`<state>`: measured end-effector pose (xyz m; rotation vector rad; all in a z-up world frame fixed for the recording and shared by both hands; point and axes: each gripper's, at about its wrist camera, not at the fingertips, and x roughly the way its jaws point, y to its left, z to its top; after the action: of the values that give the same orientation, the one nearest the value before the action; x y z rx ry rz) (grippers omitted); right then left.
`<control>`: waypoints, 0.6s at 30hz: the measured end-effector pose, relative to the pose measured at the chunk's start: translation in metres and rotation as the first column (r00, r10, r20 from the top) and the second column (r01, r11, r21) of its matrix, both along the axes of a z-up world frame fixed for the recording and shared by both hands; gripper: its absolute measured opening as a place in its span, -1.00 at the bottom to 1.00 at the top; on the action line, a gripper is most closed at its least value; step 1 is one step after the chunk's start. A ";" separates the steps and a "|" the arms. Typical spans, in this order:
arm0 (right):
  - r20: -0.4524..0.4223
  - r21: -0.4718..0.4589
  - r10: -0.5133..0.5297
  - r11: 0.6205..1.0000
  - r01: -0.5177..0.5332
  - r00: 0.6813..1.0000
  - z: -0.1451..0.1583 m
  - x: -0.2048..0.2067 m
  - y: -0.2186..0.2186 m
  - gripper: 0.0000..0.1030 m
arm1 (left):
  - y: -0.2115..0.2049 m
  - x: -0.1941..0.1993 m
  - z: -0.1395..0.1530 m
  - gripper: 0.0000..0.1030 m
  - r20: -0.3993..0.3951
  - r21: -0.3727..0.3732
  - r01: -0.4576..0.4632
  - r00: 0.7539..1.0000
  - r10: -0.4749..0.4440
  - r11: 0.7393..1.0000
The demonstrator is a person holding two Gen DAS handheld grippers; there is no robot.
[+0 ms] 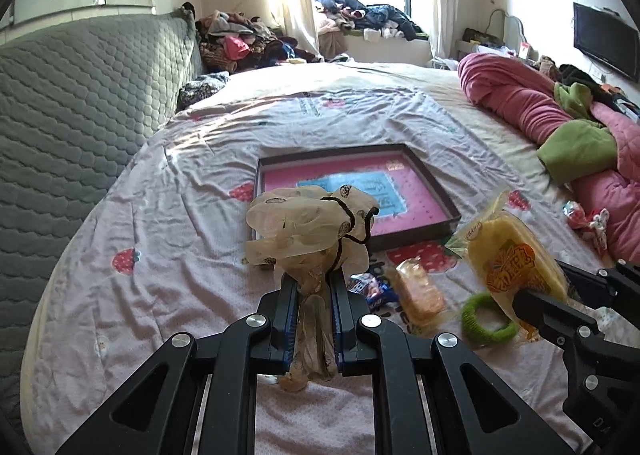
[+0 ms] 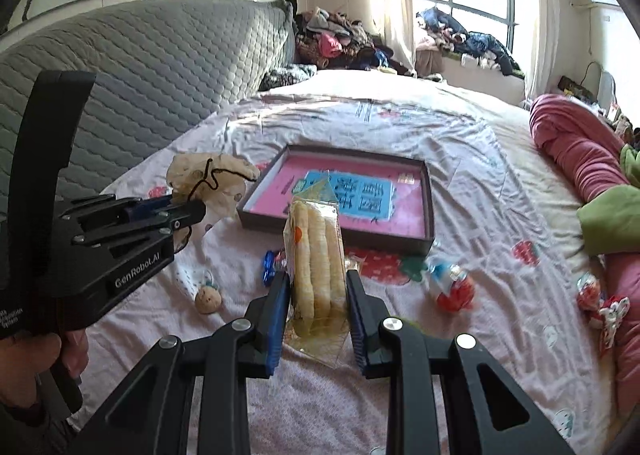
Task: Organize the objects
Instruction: 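Lift and carry the mesh bag with left tool while right tool carries the snack pack to the tray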
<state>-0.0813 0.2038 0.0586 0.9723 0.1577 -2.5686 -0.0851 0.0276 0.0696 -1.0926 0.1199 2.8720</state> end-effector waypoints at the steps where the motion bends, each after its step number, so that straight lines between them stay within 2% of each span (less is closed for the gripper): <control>1: -0.007 -0.001 -0.002 1.000 0.002 1.000 0.003 0.000 0.001 -0.45 | 0.001 0.001 0.004 -0.72 -0.009 -0.001 -0.001 1.000 0.001 1.000; 8: -0.049 -0.006 -0.014 1.000 0.014 0.999 0.025 0.002 0.007 -0.45 | 0.008 0.008 0.025 -0.72 -0.046 -0.013 0.004 0.999 -0.004 1.000; 18: -0.092 -0.014 -0.034 0.999 0.033 0.995 0.045 -0.009 0.016 -0.45 | 0.013 0.003 0.041 -0.72 -0.054 -0.002 0.002 0.999 -0.002 1.000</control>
<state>-0.0903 0.2195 0.1040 0.8588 0.1523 -2.6437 -0.0822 0.0404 0.1103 -1.0153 0.1270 2.9011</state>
